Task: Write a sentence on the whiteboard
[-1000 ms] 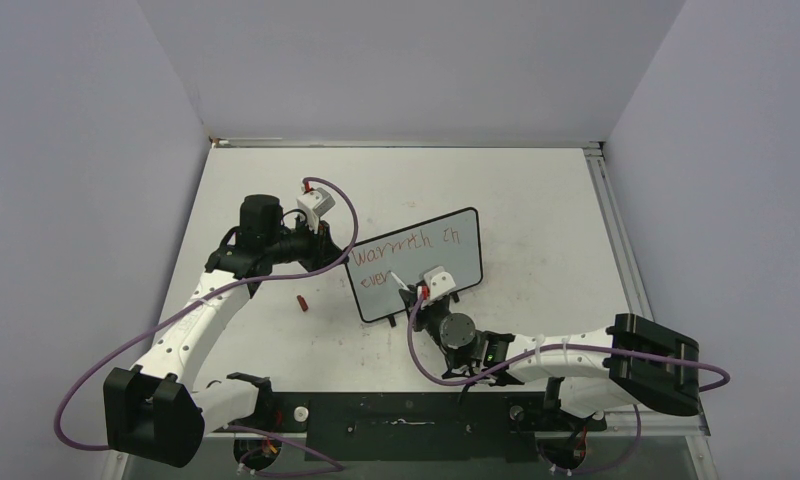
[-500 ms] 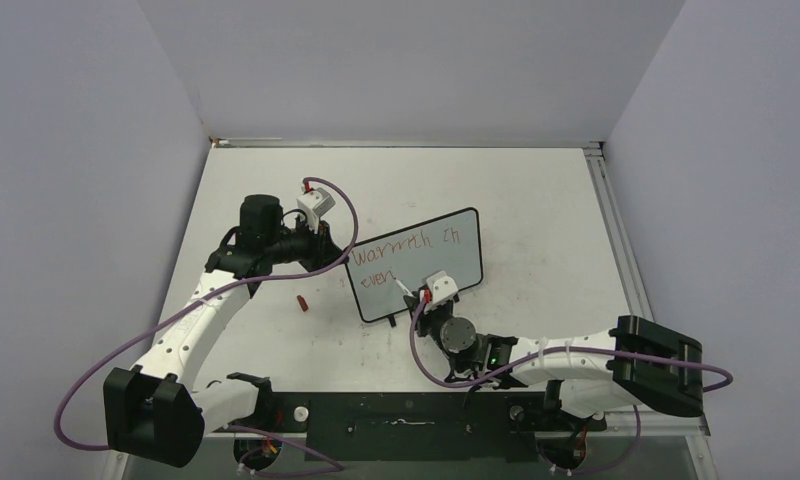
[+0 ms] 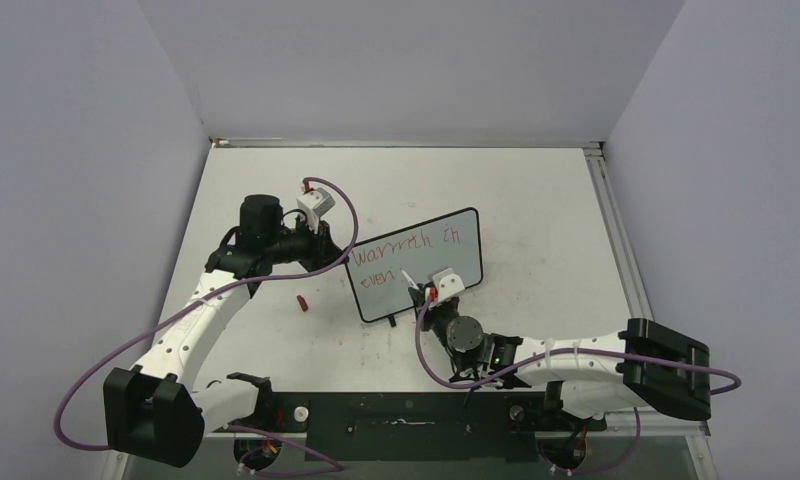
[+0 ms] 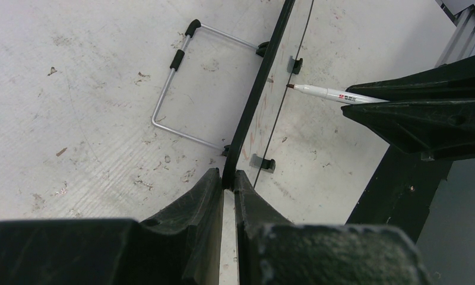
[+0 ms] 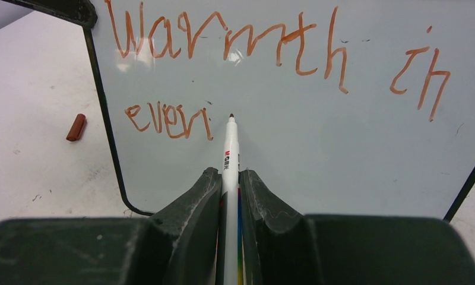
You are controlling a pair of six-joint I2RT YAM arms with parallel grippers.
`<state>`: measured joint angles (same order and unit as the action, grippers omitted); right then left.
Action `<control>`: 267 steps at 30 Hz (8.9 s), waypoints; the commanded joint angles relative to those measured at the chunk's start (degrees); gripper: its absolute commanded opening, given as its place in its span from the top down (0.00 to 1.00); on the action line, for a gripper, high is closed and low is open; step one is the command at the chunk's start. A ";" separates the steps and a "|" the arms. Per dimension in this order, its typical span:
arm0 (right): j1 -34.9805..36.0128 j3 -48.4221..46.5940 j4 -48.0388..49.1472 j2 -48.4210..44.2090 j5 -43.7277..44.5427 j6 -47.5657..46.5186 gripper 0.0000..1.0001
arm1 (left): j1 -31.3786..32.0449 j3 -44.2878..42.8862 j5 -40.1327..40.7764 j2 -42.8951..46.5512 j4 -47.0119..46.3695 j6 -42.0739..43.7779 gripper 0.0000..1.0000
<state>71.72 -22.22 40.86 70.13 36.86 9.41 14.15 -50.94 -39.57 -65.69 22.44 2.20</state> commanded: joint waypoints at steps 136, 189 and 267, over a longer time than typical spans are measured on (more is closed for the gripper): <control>-2.76 5.08 -1.82 -0.42 1.24 5.88 0.95 | -0.20 0.40 1.49 -0.23 2.33 1.00 1.00; -3.55 6.09 -1.98 -2.62 0.96 5.08 0.95 | -0.24 0.40 1.62 -0.39 2.38 1.14 1.00; -7.56 2.60 1.67 -3.05 0.25 -2.20 0.95 | -0.22 0.41 1.51 -0.31 2.35 1.05 1.00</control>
<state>64.51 -17.39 39.42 66.43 39.48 7.70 14.15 -50.94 -39.55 -65.69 22.44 2.17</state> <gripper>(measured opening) 0.151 0.091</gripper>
